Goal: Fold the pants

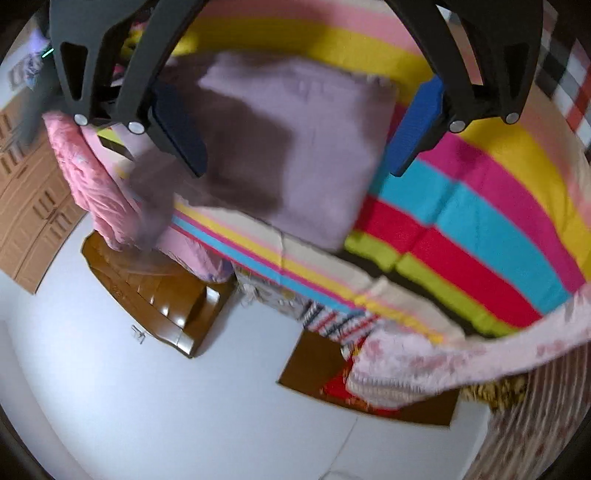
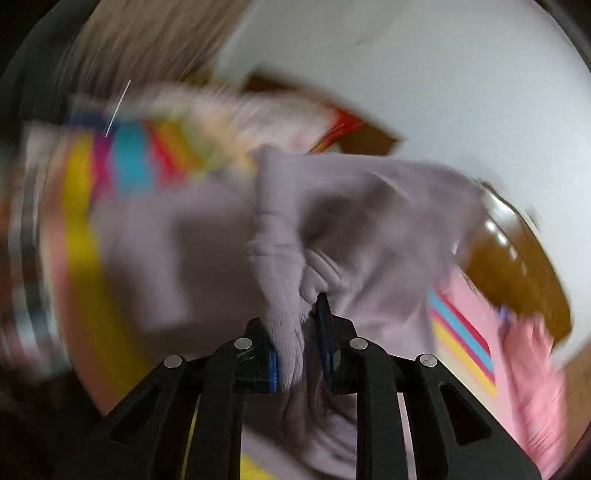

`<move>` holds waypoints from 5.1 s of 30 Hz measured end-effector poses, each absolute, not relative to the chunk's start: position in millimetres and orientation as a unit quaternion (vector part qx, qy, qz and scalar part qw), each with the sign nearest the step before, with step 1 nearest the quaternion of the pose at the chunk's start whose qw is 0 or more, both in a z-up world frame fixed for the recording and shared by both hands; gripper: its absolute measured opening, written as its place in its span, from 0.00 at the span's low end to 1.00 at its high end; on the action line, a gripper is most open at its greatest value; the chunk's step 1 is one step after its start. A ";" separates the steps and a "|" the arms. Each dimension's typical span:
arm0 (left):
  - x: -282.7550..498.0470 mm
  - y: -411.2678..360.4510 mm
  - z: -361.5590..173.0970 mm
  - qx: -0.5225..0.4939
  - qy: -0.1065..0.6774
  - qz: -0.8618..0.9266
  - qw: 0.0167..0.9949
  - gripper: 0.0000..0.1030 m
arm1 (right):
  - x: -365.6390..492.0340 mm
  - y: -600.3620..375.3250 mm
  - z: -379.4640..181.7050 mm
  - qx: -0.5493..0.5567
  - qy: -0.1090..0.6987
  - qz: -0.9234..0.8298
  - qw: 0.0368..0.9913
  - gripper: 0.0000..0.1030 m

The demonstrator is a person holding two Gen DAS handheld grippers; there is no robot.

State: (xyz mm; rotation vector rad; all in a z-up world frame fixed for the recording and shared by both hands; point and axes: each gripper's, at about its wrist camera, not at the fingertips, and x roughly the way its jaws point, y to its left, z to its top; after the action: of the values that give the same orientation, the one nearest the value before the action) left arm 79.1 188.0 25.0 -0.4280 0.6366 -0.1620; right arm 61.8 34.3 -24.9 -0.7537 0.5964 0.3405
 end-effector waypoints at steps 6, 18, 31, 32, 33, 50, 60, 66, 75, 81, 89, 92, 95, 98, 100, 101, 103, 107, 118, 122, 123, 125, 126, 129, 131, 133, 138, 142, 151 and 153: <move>95.0 166.4 -0.7 -0.234 0.350 -0.161 0.893 0.95 | 56.8 19.4 -22.6 -0.342 0.245 0.164 0.892 0.20; 145.8 141.4 -10.8 -0.317 0.403 -0.265 0.817 0.98 | 37.1 -7.2 11.9 -0.257 0.258 0.309 0.879 0.46; 124.6 150.6 -22.4 -0.338 0.384 -0.268 0.816 0.98 | 114.6 -20.1 1.3 -0.163 0.391 0.316 0.849 0.19; 124.6 149.7 -23.0 -0.340 0.384 -0.269 0.815 0.98 | 112.1 -21.9 -0.3 -0.158 0.392 0.317 0.849 0.19; 123.9 151.3 -23.7 -0.343 0.383 -0.271 0.814 0.98 | 110.7 -24.0 1.9 -0.150 0.392 0.325 0.847 0.19; 114.6 173.1 -28.2 -0.400 0.350 -0.261 0.806 0.98 | 82.6 -19.8 22.7 -0.187 0.357 0.357 0.843 0.10; 111.1 173.4 -28.6 -0.390 0.356 -0.246 0.812 0.98 | 85.4 -26.5 6.8 -0.129 0.386 0.407 0.818 0.73; 109.1 175.0 -26.8 -0.387 0.355 -0.244 0.815 0.98 | 81.9 -24.1 0.4 -0.196 0.368 0.379 0.826 0.37; 108.4 174.4 -26.5 -0.381 0.359 -0.241 0.817 0.98 | 64.1 -7.4 -16.5 -0.334 0.310 0.368 0.810 0.38; 108.5 175.4 -21.6 -0.378 0.362 -0.242 0.817 0.98 | 76.3 -34.5 4.2 -0.241 0.305 0.388 0.836 0.13; 149.2 157.6 -22.1 -0.471 0.395 -0.361 0.701 0.98 | 82.4 -72.0 34.9 -0.113 0.260 0.397 0.873 0.12; 172.4 147.9 -27.6 -0.499 0.400 -0.398 0.658 0.98 | 74.8 -69.8 34.5 -0.135 0.246 0.393 0.876 0.12; 194.9 141.2 -38.7 -0.520 0.419 -0.406 0.624 0.98 | 67.7 -65.2 31.3 -0.164 0.232 0.390 0.876 0.12; 222.5 129.8 -49.2 -0.502 0.464 -0.391 0.616 0.98 | 55.9 -55.9 25.1 -0.202 0.218 0.376 0.877 0.12; 229.2 122.4 -45.6 -0.479 0.478 -0.398 0.619 0.97 | 44.9 -43.4 18.0 -0.249 0.202 0.358 0.877 0.13; 231.0 118.2 -41.7 -0.457 0.491 -0.392 0.629 0.96 | 36.9 -35.4 12.0 -0.281 0.191 0.345 0.875 0.13; 231.6 113.1 -38.4 -0.421 0.511 -0.379 0.646 0.85 | 26.4 -23.5 -1.1 -0.335 0.173 0.318 0.870 0.13; 228.9 108.7 -44.8 -0.337 0.547 -0.337 0.689 0.34 | 7.6 0.5 -33.4 -0.409 0.152 0.255 0.863 0.16; 223.5 116.8 -50.6 -0.333 0.507 -0.346 0.716 0.26 | -16.8 -162.3 8.8 0.030 0.227 0.145 0.963 0.87; 218.1 119.7 -53.0 -0.334 0.508 -0.349 0.713 0.28 | -10.6 -171.6 -27.5 0.001 0.319 0.109 0.942 0.86; 217.9 121.4 -53.5 -0.337 0.509 -0.348 0.712 0.28 | -7.8 -166.3 -33.6 -0.011 0.329 0.103 0.939 0.84; 213.4 126.7 -53.1 -0.334 0.512 -0.341 0.714 0.28 | -0.1 -162.5 -36.5 -0.008 0.322 0.095 0.942 0.82; 213.3 125.7 -52.6 -0.332 0.512 -0.338 0.716 0.28 | 4.7 -159.2 -36.2 -0.006 0.319 0.090 0.943 0.82; 218.7 118.1 -48.5 -0.325 0.508 -0.329 0.727 0.25 | 22.1 -150.1 -37.9 0.002 0.318 0.069 0.945 0.82; 212.2 110.2 -33.6 -0.295 0.500 -0.313 0.751 0.20 | 30.9 -140.7 -43.9 -0.018 0.327 0.051 0.944 0.82; 204.7 95.3 -0.2 -0.254 0.479 -0.307 0.782 0.19 | 34.0 -136.5 -47.2 -0.029 0.319 0.043 0.946 0.84; 186.2 91.8 99.5 -0.195 0.400 -0.343 0.827 0.18 | 30.3 -116.5 -49.8 -0.103 0.295 0.007 0.950 0.85; 173.2 160.5 125.2 -0.192 0.370 -0.311 0.854 0.18 | 22.9 -110.1 -51.9 -0.134 0.273 0.011 0.952 0.86; 163.5 252.5 -43.3 -0.360 0.400 -0.258 0.802 0.20 | 19.1 -105.4 -55.6 -0.152 0.263 0.017 0.952 0.86; 161.9 248.5 -41.6 -0.358 0.397 -0.252 0.807 0.20 | 19.8 -105.8 -55.5 -0.146 0.266 0.013 0.953 0.88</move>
State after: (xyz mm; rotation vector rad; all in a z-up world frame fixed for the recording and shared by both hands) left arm 161.9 248.5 -41.6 -0.7658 0.8493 -0.5401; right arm 19.8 -105.8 -55.5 -0.2969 0.5399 0.0270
